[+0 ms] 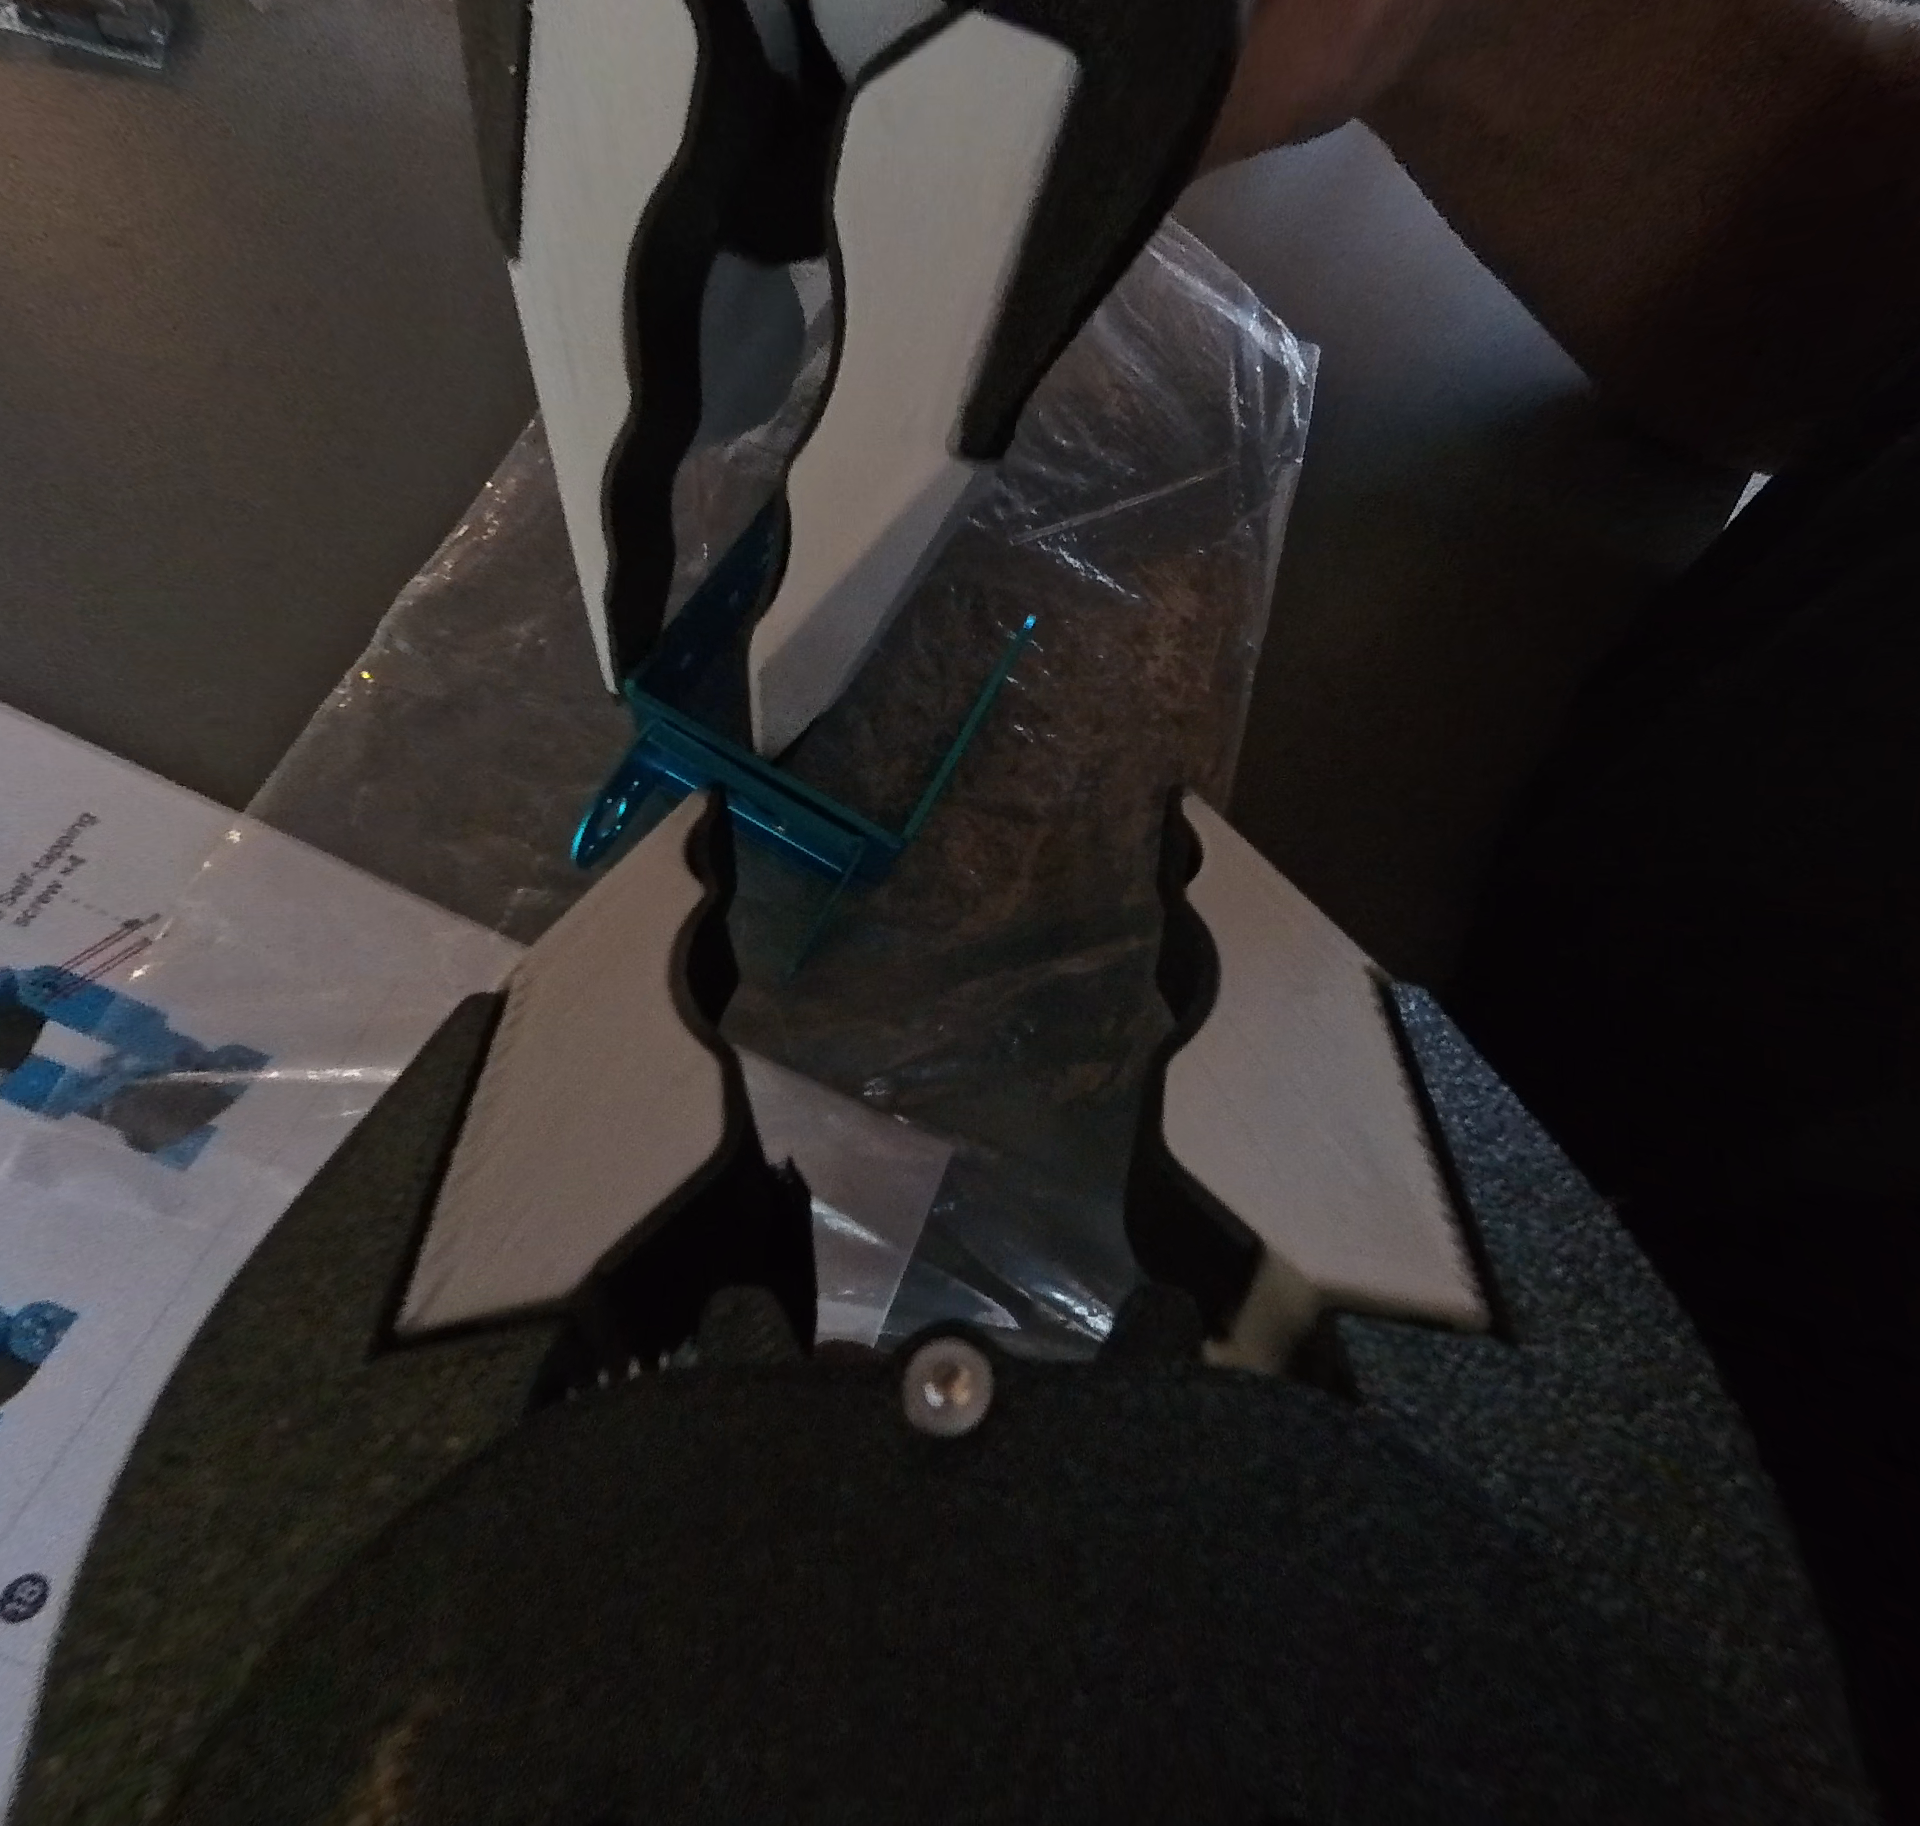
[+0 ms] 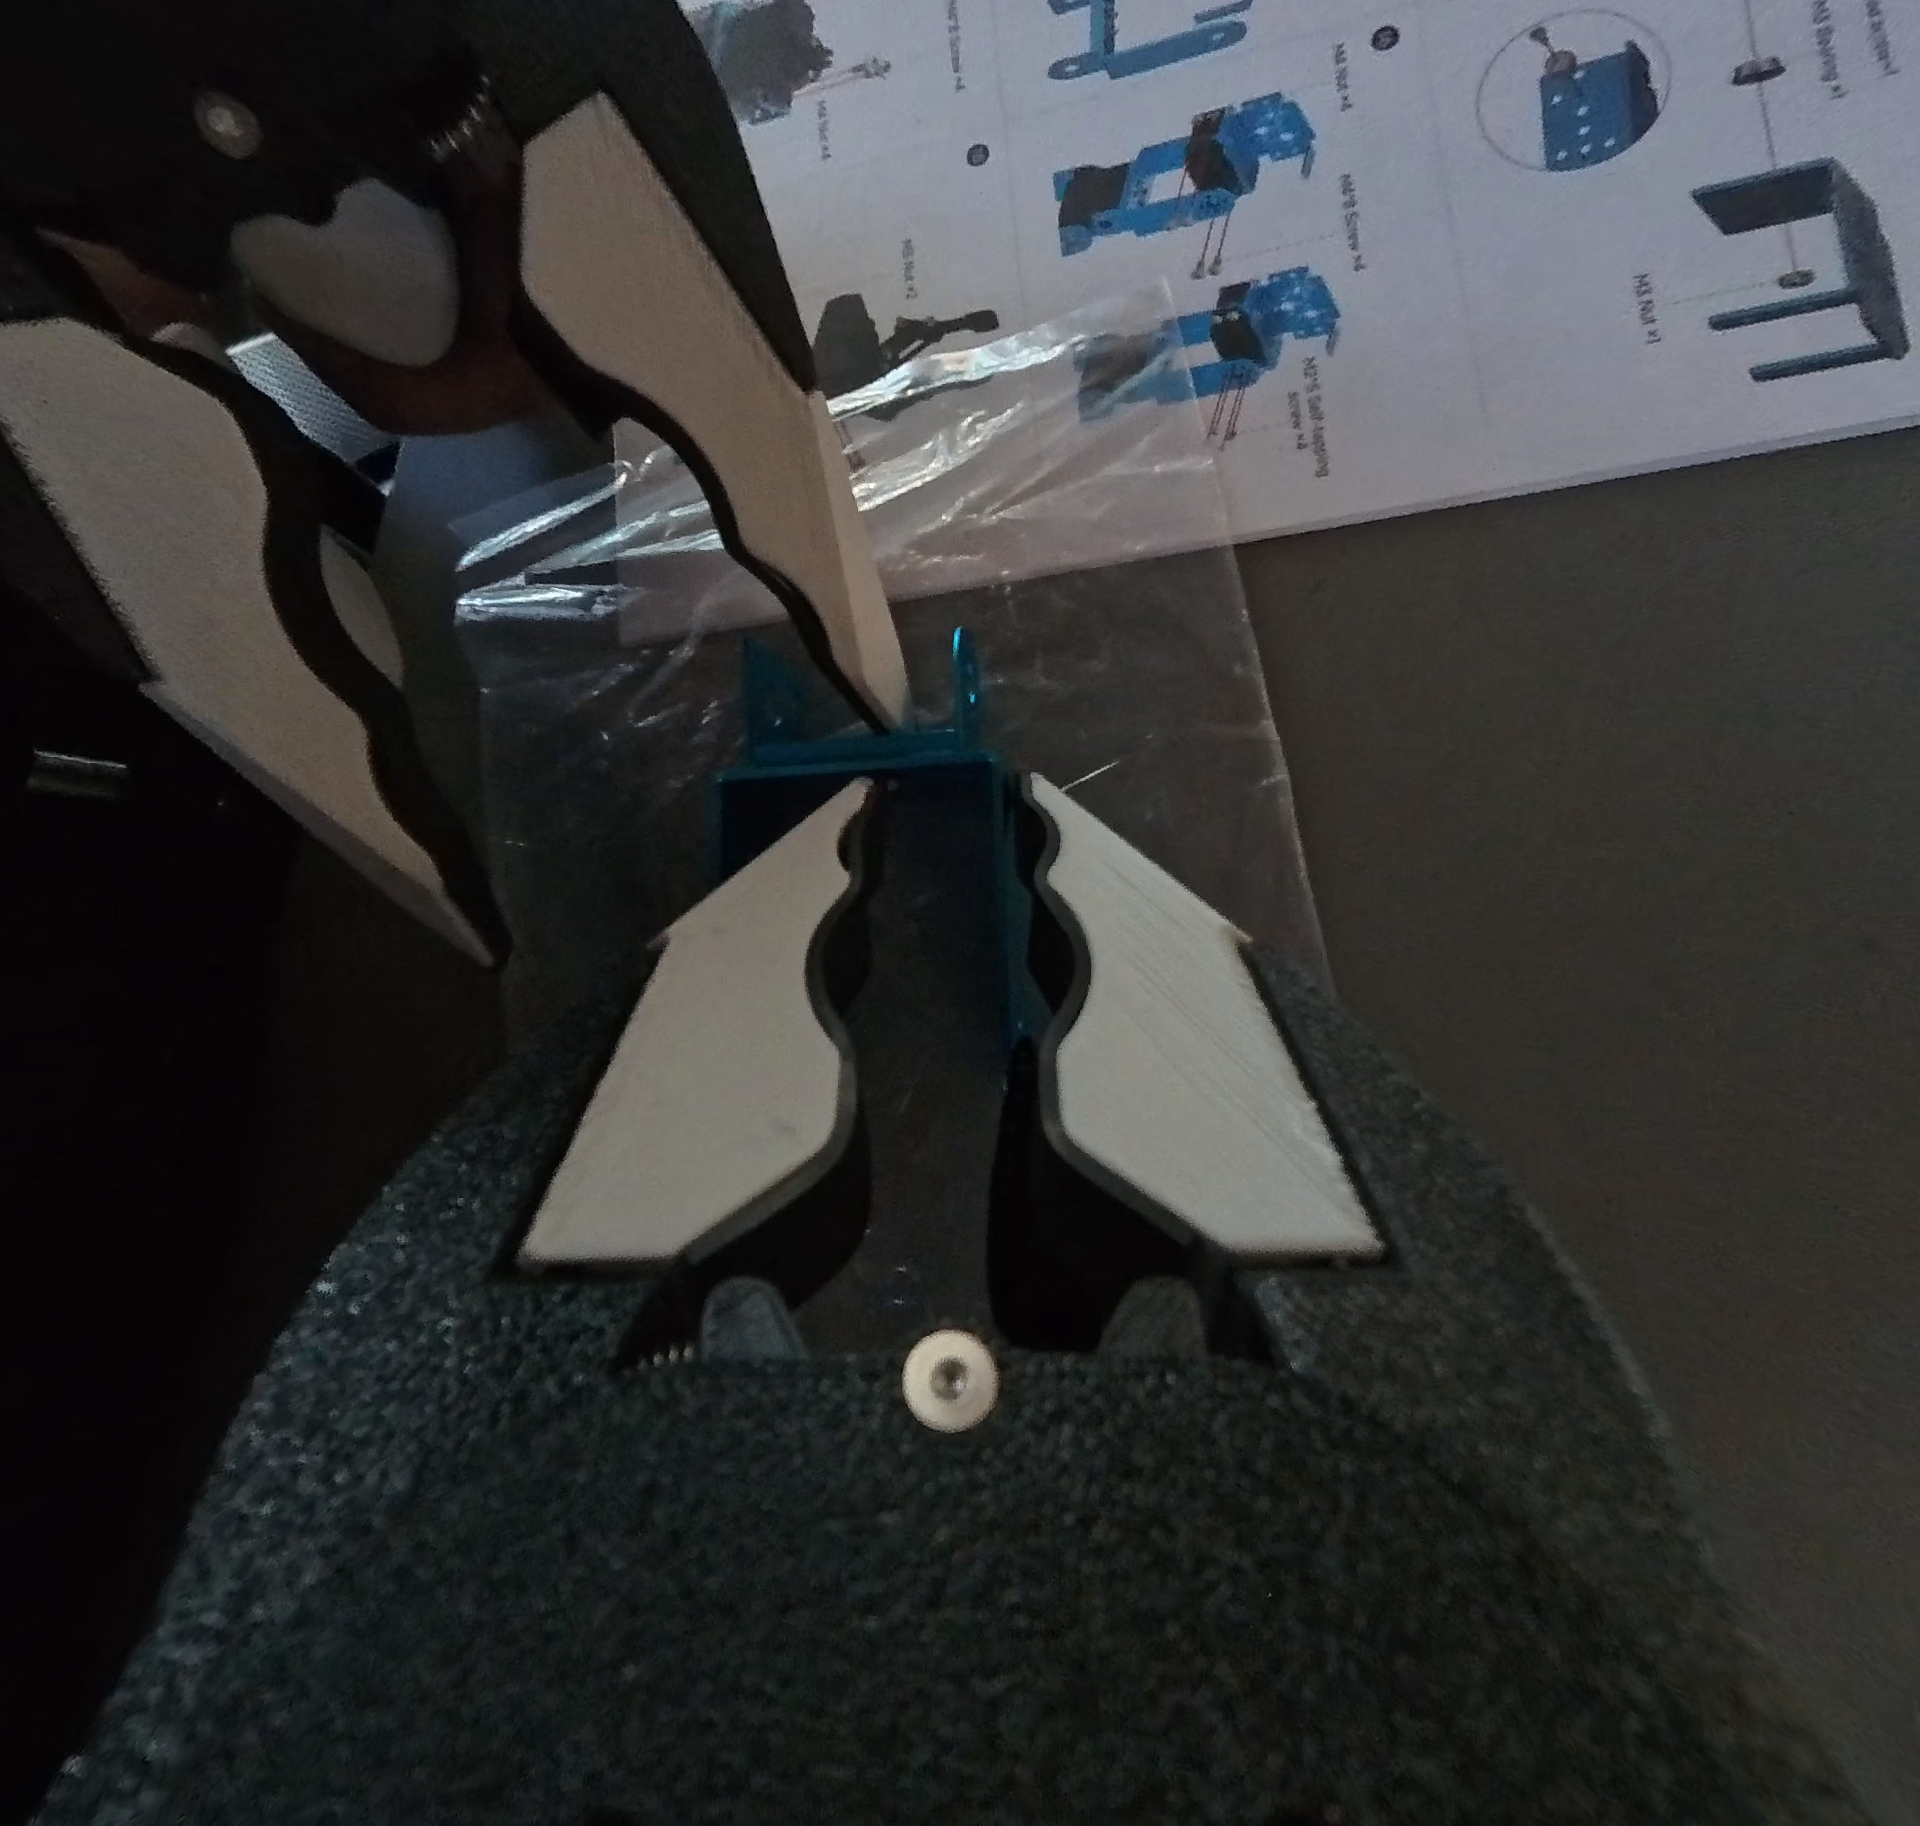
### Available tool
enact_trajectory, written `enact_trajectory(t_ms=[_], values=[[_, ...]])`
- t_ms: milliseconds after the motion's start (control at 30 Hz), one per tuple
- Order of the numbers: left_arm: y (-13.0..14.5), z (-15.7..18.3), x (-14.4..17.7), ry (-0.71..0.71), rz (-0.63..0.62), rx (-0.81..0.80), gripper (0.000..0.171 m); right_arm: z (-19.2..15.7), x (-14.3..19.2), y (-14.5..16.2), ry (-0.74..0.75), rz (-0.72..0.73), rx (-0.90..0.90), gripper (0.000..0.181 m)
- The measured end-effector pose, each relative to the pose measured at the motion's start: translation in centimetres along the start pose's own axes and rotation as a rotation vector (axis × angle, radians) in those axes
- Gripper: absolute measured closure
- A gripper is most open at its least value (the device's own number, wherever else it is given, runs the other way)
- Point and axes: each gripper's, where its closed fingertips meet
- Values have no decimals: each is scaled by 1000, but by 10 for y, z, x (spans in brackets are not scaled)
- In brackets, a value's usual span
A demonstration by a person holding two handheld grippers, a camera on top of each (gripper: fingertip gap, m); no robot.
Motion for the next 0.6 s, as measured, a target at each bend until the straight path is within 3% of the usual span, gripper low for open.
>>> enact_trajectory(t_ms=[500, 600], values=[[0, 2, -2, 7, -2, 1, 89, 2, 3, 0, -14, 19, -47, 165], [1, 2, -3, 4, -4, -2, 89, 4, 3, 0, -4, 17, -43, 160]])
Point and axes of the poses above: each gripper's, where its closed fingertips meet, x back along the fingers, y out of its underside, z = x × y across the jaws, and after that the axes turned 8 degrees about z, right-handed
